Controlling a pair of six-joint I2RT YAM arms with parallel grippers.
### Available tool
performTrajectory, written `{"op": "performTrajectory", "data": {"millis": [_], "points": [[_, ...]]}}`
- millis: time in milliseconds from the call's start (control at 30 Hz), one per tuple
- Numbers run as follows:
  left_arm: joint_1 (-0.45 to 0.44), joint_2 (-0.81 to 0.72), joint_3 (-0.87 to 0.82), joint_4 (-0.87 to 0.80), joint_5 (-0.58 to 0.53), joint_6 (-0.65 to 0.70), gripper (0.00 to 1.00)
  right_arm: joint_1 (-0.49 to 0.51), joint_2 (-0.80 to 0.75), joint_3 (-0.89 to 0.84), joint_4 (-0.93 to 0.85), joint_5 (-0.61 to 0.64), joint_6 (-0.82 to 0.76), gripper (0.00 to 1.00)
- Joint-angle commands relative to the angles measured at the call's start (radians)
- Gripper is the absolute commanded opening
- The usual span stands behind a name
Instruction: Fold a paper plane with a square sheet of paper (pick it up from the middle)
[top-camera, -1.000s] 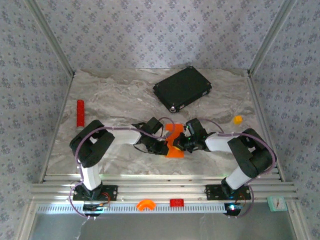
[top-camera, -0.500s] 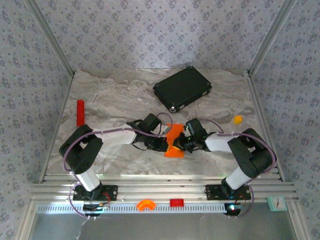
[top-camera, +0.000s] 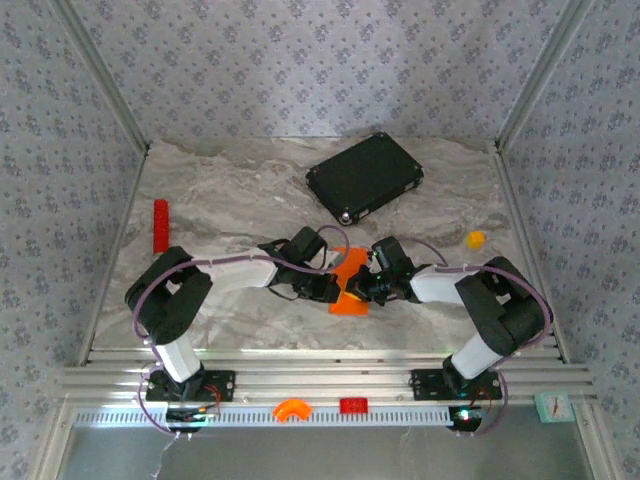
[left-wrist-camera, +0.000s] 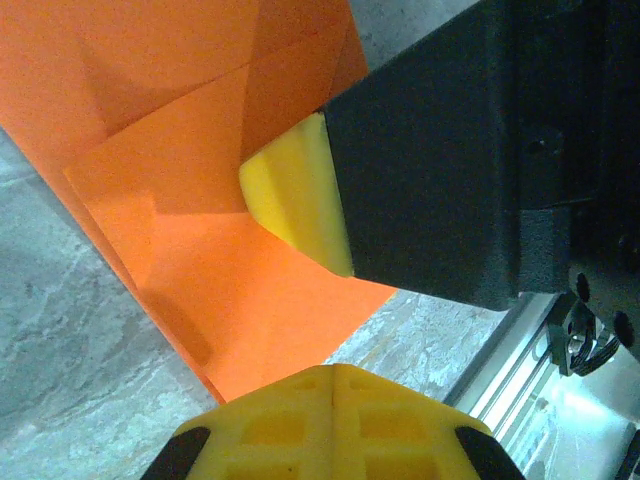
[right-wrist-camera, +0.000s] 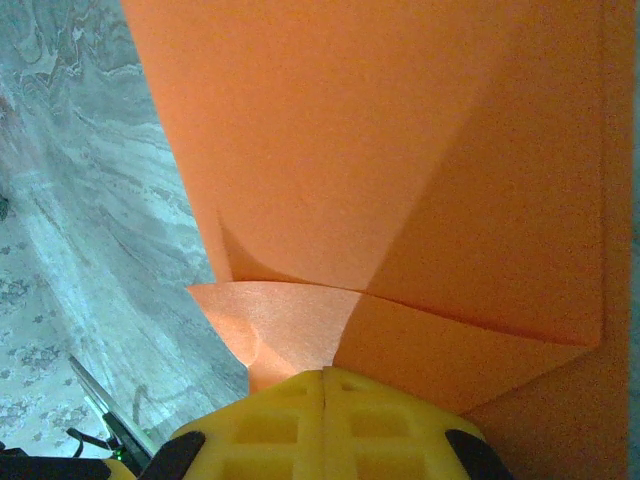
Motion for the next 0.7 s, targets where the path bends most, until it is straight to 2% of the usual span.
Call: {"op": "performTrajectory", "data": {"millis": [0,433,667], "points": [[-0.005,0.013,0.026,0.011,0.013,-0.007,0.0,0.001,0.053,-0.022,-0.136,0.069,-0.005,0.03],[-0.021,0.055,0.047,0.013,0.052,0.007,0.0,-0.002,0.051,-0.022,-0.141,0.068,-0.006,0.03],[-0.023,0.107,0.036,0.009,-0.006,-0.006,0.0,-0.003,0.052,-0.021,-0.141,0.065,-0.008,0.03]]}}
